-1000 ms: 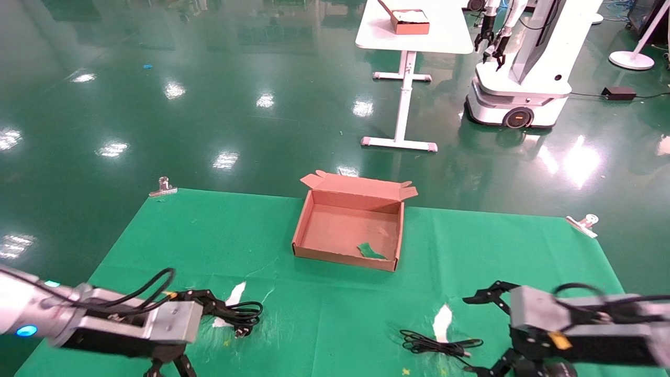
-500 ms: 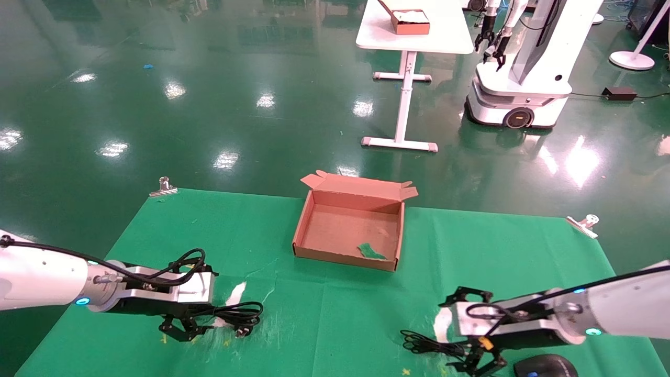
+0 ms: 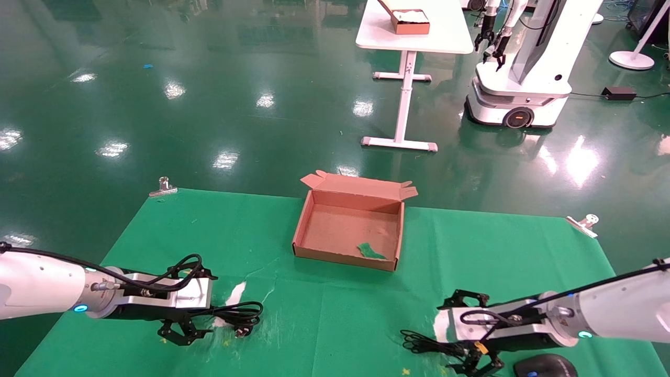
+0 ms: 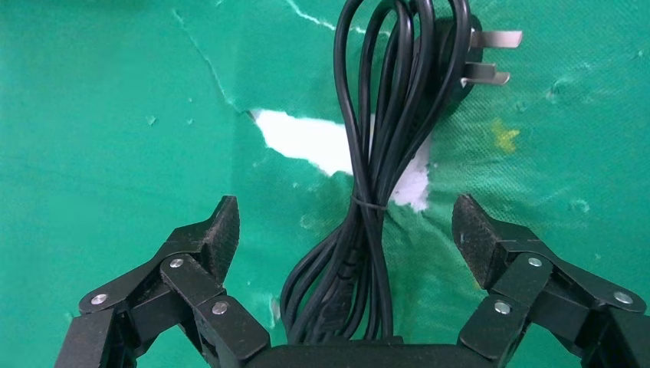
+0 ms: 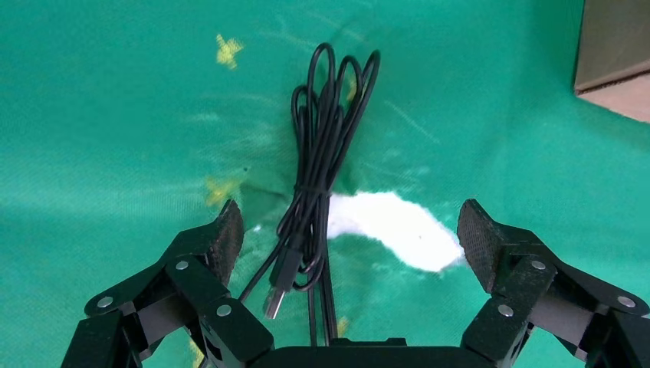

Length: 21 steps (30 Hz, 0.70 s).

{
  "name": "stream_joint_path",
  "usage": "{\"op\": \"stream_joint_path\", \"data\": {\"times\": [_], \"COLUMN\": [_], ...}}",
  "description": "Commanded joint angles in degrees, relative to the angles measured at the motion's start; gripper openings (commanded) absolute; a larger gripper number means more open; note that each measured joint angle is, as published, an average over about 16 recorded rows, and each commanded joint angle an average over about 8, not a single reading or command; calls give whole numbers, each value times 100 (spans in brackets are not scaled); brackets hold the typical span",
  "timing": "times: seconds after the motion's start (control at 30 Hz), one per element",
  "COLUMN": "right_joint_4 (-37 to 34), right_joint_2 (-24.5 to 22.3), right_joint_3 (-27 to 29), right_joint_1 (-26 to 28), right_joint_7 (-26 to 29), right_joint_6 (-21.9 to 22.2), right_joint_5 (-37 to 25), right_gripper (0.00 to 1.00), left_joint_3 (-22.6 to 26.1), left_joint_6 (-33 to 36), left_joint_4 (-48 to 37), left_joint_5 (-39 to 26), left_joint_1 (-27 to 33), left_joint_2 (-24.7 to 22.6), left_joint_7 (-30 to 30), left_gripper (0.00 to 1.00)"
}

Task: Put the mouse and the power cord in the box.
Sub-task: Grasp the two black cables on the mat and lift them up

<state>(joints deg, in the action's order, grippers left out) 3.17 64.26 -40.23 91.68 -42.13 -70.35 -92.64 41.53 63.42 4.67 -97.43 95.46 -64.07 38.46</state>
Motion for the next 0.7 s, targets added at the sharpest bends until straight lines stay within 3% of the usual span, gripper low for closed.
{"op": "stream_joint_path", "data": {"times": [0.03,0.27,0.33,0.4,0.53,0.57,0.6,0.67,0.7], "right_joint_4": [-76,-200,-216,-231,-254,-259,-263,-264,-261], "right_joint_2": [4,-15,-20,-23,-27,-27,-27,-29,-29], "right_joint_3": [-4,2,8,13,18,18,18,19,20], "right_joint_1": [15,32,36,42,50,52,53,54,54], "right_joint_7": [-62,-162,-188,-213,-263,-269,-273,-277,-275], "right_joint_6": [10,44,47,51,58,60,62,63,62], "right_joint_5": [-7,0,9,16,21,21,20,22,24], "right_gripper": [100,100,88,63,13,5,0,0,0], "left_joint_3": [-8,-13,-23,-33,-54,-57,-59,-63,-63], "left_joint_6": [-21,-110,-123,-132,-126,-124,-123,-118,-116], "left_joint_4": [-69,-200,-225,-247,-279,-283,-287,-288,-285], "left_joint_5": [10,15,29,42,71,75,77,83,84], "left_joint_1": [6,11,19,27,56,61,65,72,73], "left_joint_2": [-4,-39,-35,-27,-4,-1,1,6,7], "left_joint_7": [68,221,257,289,339,347,352,358,356], "left_gripper": [100,100,100,85,35,22,10,0,0]}}
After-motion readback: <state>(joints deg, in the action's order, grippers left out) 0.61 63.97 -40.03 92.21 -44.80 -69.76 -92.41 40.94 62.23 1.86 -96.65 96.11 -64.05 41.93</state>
